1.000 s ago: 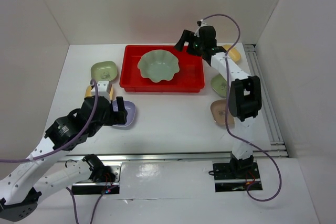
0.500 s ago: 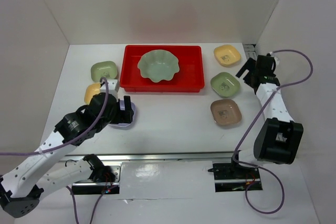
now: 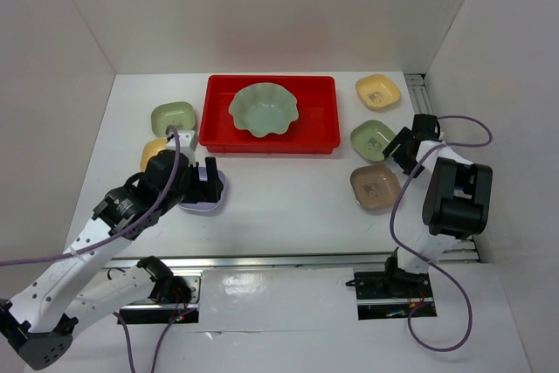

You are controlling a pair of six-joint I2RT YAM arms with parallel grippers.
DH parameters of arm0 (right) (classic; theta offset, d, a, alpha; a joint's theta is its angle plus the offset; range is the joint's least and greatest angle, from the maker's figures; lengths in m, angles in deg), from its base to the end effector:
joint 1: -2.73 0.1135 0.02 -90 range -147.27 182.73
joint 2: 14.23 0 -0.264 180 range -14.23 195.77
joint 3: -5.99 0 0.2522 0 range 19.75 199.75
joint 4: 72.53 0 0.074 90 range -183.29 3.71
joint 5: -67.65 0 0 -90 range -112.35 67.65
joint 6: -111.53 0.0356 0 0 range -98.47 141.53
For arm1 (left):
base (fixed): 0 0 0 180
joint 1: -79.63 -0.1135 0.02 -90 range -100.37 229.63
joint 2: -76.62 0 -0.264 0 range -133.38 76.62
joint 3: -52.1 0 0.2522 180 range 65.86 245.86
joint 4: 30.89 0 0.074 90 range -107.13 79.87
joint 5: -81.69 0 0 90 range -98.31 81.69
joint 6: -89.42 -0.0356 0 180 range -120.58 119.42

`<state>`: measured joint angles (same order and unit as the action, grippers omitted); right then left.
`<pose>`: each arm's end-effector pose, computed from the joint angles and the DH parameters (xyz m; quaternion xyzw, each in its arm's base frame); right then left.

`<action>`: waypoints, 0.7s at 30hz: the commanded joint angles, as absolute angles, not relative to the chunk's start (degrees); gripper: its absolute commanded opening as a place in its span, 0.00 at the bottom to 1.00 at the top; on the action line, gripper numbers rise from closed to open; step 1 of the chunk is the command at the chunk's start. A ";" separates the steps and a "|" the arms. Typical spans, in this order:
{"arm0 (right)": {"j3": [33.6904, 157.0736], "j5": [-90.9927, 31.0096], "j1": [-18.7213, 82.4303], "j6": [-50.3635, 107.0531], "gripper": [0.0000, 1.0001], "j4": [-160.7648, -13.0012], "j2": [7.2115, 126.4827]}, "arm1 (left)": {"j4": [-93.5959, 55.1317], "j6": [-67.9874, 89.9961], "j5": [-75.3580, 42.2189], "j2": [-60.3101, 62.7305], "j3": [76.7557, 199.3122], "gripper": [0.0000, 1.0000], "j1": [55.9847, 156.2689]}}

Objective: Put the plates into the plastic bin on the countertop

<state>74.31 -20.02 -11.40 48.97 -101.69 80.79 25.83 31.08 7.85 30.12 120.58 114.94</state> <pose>0.3196 -0.0819 0.1725 0.3447 0.8914 0.0147 0.2938 0.1372 -0.0850 0.3377 -0.0372 0.8788 -0.1495 0.4517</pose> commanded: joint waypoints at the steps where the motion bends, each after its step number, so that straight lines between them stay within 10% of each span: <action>1: 75.82 -19.27 -11.69 50.70 0.81 -95.26 82.27 | 22.34 29.66 5.31 30.83 120.62 1.00 113.90; 10: 81.00 -17.43 -9.93 51.24 0.71 -95.25 86.39 | 21.81 29.13 4.26 30.83 120.09 1.00 112.85; 21: 88.04 -12.59 -9.93 54.31 0.21 -99.65 94.84 | 21.81 29.13 3.73 31.35 119.57 1.00 112.32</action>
<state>85.72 -15.98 -10.16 52.45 -98.28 93.60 24.35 30.65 4.58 30.47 119.91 112.71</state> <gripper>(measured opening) 0.223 0.997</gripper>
